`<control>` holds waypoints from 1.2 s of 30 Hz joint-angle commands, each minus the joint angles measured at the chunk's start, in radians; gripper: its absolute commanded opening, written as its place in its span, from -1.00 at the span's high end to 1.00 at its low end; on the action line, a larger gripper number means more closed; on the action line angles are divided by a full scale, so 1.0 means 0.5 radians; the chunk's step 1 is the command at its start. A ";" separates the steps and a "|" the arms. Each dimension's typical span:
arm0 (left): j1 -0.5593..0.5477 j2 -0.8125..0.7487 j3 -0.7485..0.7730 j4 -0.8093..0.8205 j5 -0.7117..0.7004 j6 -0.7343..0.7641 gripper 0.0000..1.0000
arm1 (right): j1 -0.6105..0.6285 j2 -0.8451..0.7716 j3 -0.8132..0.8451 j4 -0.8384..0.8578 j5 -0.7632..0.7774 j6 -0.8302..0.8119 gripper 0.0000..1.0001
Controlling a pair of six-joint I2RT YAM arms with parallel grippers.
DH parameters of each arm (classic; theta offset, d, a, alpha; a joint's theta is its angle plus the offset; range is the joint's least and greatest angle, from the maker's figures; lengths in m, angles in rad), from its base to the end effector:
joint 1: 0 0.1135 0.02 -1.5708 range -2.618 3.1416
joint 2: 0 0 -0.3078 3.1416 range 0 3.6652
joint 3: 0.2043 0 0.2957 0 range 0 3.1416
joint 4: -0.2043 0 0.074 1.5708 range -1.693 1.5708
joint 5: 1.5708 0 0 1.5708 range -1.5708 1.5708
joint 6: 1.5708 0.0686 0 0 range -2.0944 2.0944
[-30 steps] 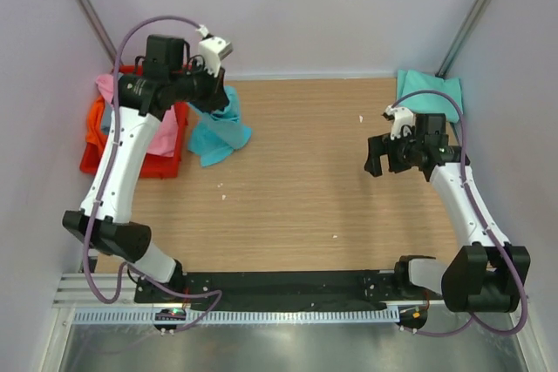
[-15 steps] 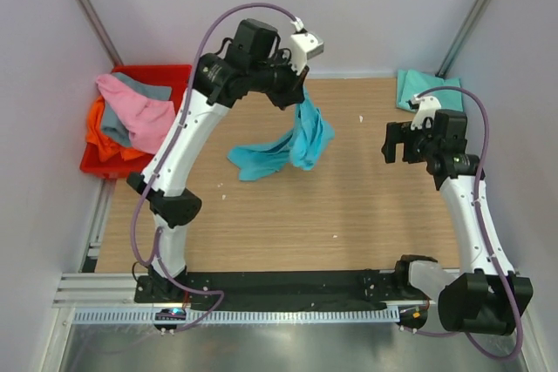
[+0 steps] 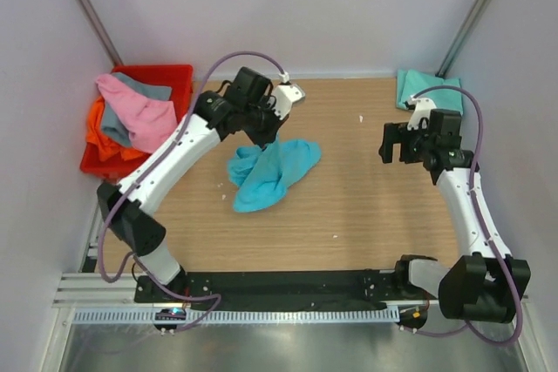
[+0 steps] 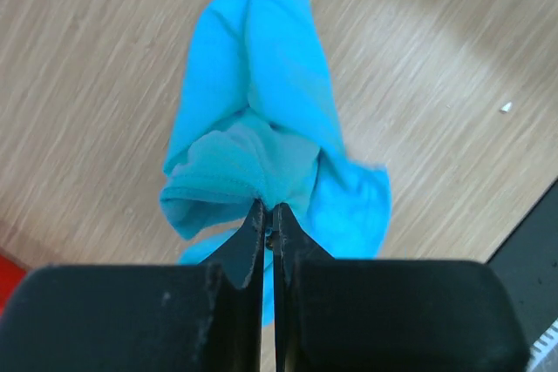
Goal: Fold and stack the t-shirts
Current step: Flatten the tshirt out
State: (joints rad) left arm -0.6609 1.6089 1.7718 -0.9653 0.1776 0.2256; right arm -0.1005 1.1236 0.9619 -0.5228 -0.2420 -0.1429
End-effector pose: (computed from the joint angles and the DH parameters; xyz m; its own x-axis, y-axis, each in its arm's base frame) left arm 0.3131 -0.2588 0.4255 -0.3964 0.5871 -0.7058 0.8103 0.5851 0.0317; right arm 0.2914 -0.0129 0.3147 -0.6102 -0.0774 -0.7884 -0.1760 0.9836 0.0396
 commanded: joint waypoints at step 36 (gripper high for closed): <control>0.230 0.372 0.009 -0.116 -0.021 -0.019 1.00 | -0.127 -0.256 -0.061 0.180 0.122 0.148 -0.99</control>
State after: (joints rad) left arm -0.5186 1.7725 1.9461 -0.9432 0.1177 0.2558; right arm -0.1604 0.9924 0.9192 -0.4492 -0.1684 -0.0544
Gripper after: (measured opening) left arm 0.009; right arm 0.996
